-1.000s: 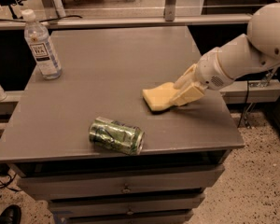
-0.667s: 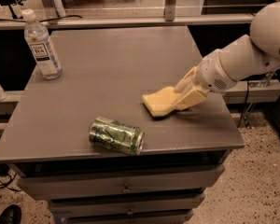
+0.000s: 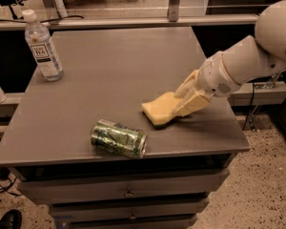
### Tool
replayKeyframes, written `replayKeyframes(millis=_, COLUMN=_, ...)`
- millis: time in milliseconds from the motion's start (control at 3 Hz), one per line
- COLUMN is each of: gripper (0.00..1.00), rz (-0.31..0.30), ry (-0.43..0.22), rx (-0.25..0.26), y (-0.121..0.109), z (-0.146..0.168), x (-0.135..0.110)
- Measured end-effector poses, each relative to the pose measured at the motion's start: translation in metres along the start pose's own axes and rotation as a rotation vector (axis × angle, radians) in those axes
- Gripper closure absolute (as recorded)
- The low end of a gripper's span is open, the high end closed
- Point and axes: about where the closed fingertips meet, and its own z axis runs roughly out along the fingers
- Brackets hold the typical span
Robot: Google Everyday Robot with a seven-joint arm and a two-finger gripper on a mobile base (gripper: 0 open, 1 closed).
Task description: Move sponge near green can
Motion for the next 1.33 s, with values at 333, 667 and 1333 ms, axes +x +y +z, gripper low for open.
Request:
replayKeyframes(millis=333, gripper=1.00, rz=-0.004, ry=-0.001, rx=-0.006, y=0.0025, z=0.0004, x=-0.0004)
replayKeyframes(millis=667, gripper=1.00, rz=-0.006, ry=-0.004, rx=-0.018, y=0.0052, z=0.0022, x=-0.0013)
replayKeyframes(millis=1333, gripper=0.59, rz=-0.004, ry=-0.005, rx=-0.054, y=0.0105, z=0.0085, x=-0.0049)
